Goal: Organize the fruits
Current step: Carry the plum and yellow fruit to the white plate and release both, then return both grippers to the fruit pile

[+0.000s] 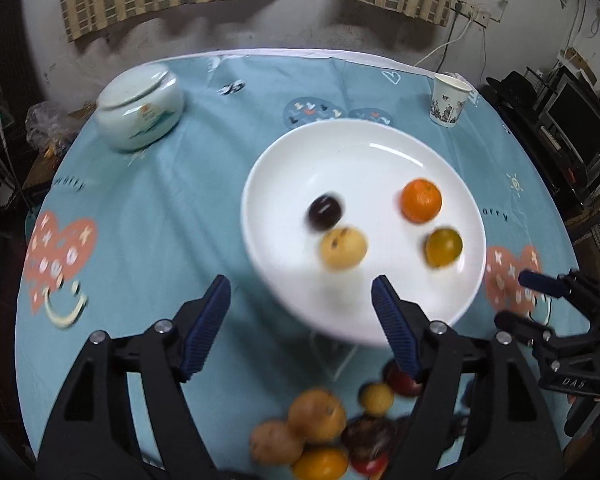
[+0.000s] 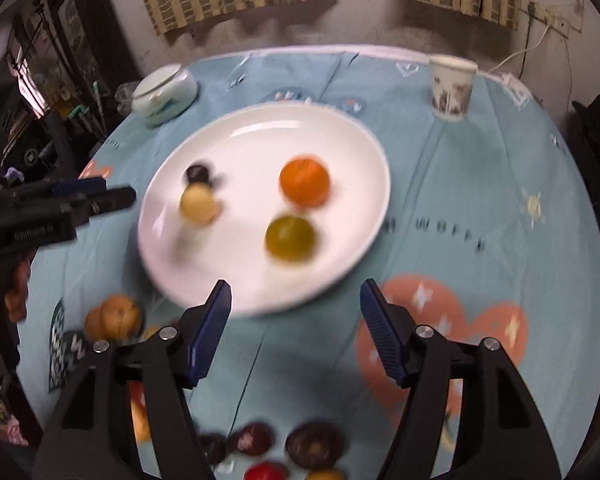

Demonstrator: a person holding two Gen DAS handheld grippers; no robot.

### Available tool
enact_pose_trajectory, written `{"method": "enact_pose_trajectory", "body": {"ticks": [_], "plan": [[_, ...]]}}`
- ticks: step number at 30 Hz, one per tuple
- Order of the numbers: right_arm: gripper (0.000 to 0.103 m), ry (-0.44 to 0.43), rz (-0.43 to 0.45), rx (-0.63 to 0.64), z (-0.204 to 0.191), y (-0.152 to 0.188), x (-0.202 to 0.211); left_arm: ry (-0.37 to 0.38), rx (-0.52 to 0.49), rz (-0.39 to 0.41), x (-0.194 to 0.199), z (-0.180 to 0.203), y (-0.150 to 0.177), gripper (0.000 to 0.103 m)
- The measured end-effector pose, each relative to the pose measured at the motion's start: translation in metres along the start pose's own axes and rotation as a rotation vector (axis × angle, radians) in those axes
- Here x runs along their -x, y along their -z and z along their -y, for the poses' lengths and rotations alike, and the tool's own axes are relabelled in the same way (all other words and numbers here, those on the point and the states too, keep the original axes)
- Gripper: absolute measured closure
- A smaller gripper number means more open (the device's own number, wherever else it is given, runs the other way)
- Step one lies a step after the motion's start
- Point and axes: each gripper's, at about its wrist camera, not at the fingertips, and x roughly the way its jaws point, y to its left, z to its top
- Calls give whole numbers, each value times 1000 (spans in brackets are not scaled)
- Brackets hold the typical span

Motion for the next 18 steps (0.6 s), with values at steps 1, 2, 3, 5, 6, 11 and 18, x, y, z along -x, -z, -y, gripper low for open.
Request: {"method": "enact_pose_trajectory", "body": {"ticks": [1,2,3,5,6,11,18], "plan": [[35,-13,-9,21,-9,8,1,-4,21,-9,4,-7,10,27],[35,-31,-19,53,-22,17,1,-12,47,-26,6,-16,21,27],[35,-51,-26,84,-37,24,-1,-19,75,-49,8,-25,32,27],[35,-75,-34,122,-64,25,-7,-23,114,-80,10,-38,48,27],[35,-89,-37,133,-76,22,-12,-32,141,-93,11,-45,57,27],[35,-24,-36,249,-131,9,-43,-46,187,-95,28,-59,77,27],[25,115,-79,313,-77,53,-4,-11,144,-86,45,-47,100,27]]}}
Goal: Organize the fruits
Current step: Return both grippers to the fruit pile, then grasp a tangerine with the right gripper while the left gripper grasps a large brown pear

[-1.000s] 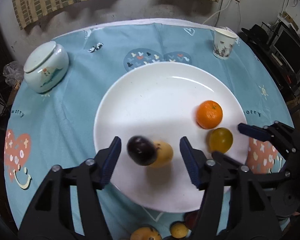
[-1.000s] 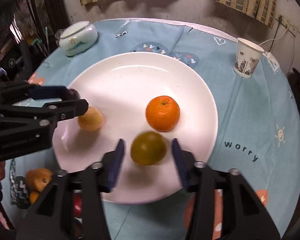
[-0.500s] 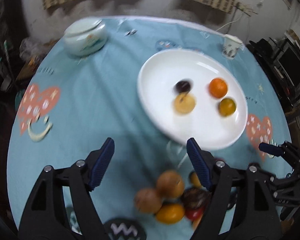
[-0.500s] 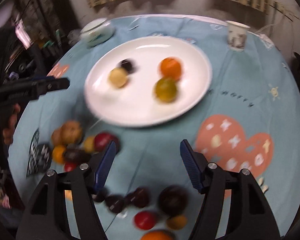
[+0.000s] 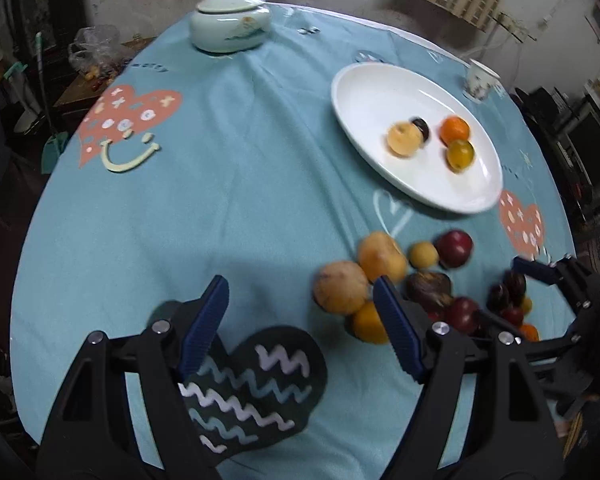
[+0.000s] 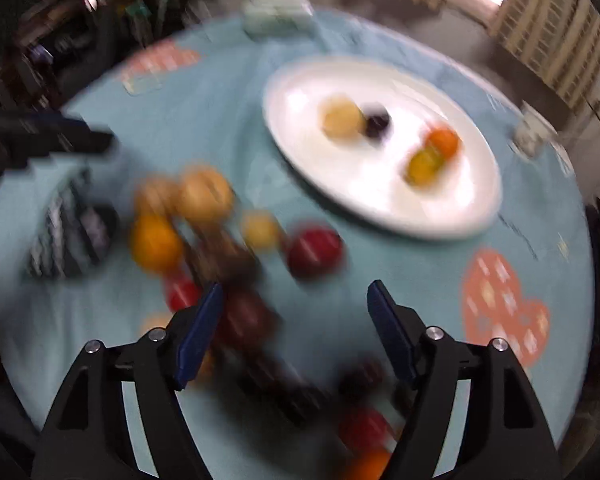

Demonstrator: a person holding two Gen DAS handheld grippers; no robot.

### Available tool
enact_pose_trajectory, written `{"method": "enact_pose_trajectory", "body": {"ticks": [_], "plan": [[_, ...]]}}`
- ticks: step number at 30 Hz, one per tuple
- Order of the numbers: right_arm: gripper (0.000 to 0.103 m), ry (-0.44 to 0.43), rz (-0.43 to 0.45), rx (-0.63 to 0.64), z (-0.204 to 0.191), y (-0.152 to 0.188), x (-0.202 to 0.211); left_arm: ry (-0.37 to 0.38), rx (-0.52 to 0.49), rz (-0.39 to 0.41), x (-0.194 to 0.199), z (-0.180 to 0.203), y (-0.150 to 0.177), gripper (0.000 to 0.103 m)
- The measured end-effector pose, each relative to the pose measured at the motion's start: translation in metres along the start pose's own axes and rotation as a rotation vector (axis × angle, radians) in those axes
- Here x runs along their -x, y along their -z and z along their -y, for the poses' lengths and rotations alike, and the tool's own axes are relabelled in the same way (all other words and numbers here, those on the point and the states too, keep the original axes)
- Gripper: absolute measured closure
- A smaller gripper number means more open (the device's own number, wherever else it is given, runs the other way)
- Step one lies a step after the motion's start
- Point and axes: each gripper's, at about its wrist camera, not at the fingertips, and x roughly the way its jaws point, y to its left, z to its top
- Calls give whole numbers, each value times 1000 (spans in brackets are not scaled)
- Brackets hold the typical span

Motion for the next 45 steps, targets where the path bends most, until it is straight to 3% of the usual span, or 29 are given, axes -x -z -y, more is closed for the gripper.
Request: {"method": "enact_pose_trajectory", "body": {"ticks": [4,8,10,14,17,21,24,25,27,28,36,45], "plan": [[20,-8,55,-174,53,47,42,66,-138,-33,-3,47,21,27],[17,7,23,-386,86,89,43,120,-311,-61,-17,111,42,27],[17,-16,13,-421,82,98,41,130,-377,-79,-27,137,50,27],[17,-76,36,-435,74,106,42,111,-477,-130,-33,148,71,26],[17,-115,29,-404,65,114,44,118,-438,-168,-24,119,83,27],[18,-129,32,-369,54,115,37,70,-316,-168,-12,72,87,27],[32,-118,17,-381,52,109,23,59,-231,-157,-9,54,83,27],[35,-112,6,-382,51,107,18,58,-221,-152,-8,53,81,27],[53,-94,-26,-359,47,104,9,63,-217,-147,-8,57,80,27],[56,-74,-29,-339,46,103,9,72,-222,-144,-8,62,79,27],[58,-117,-23,-361,42,114,19,101,-285,-148,-23,103,72,27],[58,-156,-21,-360,30,118,23,87,-195,-198,-54,113,60,28]]}}
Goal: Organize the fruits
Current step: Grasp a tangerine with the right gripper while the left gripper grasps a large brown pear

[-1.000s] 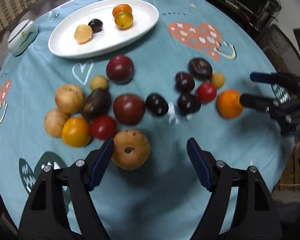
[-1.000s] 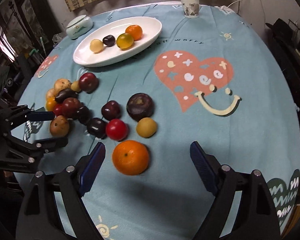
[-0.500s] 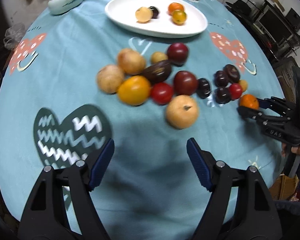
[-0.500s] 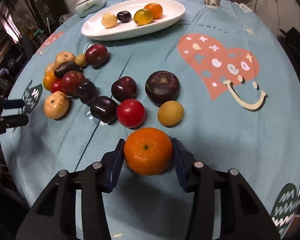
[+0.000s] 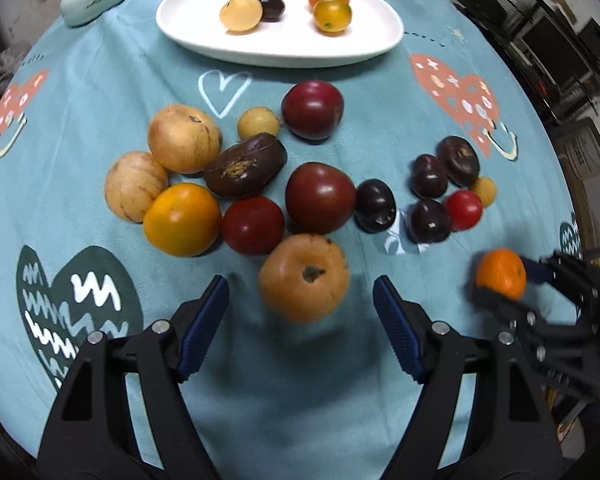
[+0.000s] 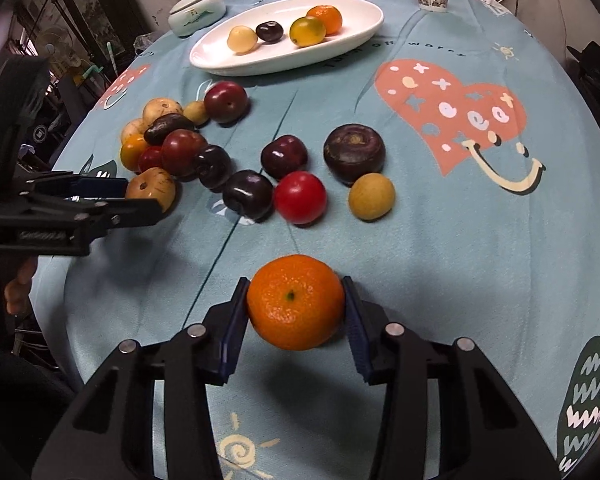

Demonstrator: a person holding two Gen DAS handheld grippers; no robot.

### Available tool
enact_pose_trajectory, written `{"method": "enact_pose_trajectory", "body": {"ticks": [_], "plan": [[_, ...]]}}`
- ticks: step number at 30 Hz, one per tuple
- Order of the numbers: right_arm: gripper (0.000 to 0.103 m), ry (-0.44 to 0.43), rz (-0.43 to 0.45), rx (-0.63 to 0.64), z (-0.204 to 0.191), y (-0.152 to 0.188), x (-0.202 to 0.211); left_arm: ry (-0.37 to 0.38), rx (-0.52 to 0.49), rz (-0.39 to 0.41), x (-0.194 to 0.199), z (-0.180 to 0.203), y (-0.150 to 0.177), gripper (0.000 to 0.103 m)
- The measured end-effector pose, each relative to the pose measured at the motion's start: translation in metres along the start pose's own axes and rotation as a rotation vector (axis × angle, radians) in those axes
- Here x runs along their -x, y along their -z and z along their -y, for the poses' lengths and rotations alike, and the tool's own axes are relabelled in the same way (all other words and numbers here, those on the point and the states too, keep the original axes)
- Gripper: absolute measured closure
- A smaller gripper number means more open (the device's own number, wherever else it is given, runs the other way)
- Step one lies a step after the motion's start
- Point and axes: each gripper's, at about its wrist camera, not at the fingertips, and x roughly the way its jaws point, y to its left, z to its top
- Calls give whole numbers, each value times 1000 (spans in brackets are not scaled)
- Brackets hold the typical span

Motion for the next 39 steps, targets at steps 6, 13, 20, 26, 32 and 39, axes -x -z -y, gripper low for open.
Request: {"method": "enact_pose_trajectory", "body": {"ticks": [6,13,20,26,32,39], "plan": [[58,-8,-7,11,-3,1,-1,-6,-5,-9,-6,3,-2,56],[58,-46,-1,41,-17,-2,-2,-47,-39,7,6,3,14,57],[58,-98,-8,103,-45,-6,-9,-117,-76,59,24,4,25,57],[58,-111,-18,125,-59,-2,-13,-135,-121,99,37,10,26,57],[58,-107,-14,113,-61,-2,-12,-129,-159,101,39,16,24,56],[58,-107,-31,81,-59,2,-17,-110,-190,87,33,20,20,56]]}}
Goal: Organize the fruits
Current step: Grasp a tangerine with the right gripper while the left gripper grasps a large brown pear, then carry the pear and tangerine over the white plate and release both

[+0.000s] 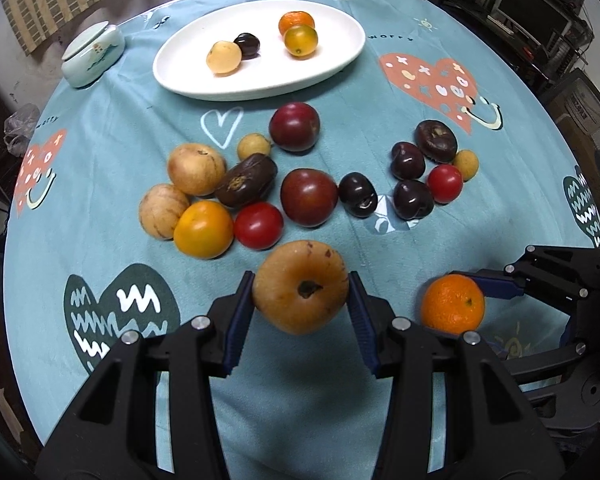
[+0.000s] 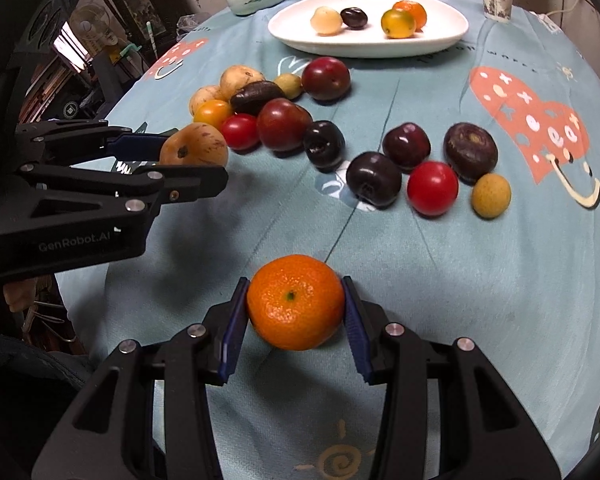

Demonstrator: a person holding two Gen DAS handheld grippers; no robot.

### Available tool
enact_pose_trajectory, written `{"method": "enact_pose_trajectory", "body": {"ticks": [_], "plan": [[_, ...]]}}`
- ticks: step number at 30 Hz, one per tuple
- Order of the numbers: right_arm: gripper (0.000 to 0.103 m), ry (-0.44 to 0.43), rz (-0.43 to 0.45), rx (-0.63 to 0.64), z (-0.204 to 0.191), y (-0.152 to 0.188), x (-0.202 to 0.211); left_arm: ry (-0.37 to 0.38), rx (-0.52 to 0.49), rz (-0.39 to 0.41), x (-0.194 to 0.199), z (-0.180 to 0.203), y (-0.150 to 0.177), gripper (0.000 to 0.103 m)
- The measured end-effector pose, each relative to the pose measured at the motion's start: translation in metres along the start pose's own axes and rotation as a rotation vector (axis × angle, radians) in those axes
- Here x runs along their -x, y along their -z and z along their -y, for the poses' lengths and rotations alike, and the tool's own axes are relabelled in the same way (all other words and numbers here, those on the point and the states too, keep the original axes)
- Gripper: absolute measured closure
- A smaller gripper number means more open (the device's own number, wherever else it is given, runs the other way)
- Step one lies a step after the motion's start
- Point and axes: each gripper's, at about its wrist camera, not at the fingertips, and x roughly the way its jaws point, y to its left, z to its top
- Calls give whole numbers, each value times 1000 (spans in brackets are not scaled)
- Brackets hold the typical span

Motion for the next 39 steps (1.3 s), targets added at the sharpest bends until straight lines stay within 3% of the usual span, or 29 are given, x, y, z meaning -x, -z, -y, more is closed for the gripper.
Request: {"method": "enact_pose_trajectory", "body": {"ticks": [26,30,34,39], "plan": [[58,-59,-43,38,3,-46,-10,80,33,-8,-18,-24,-38,56],[58,-24,55,68,14,-88,9,99,69,37,-8,-43,-69,56],[58,46,186,59,35,-145,28,125,105,127,10,-65,-121,57],[58,85,274,30,52,-192,35,101,108,213,21,-79,-167,56]]}}
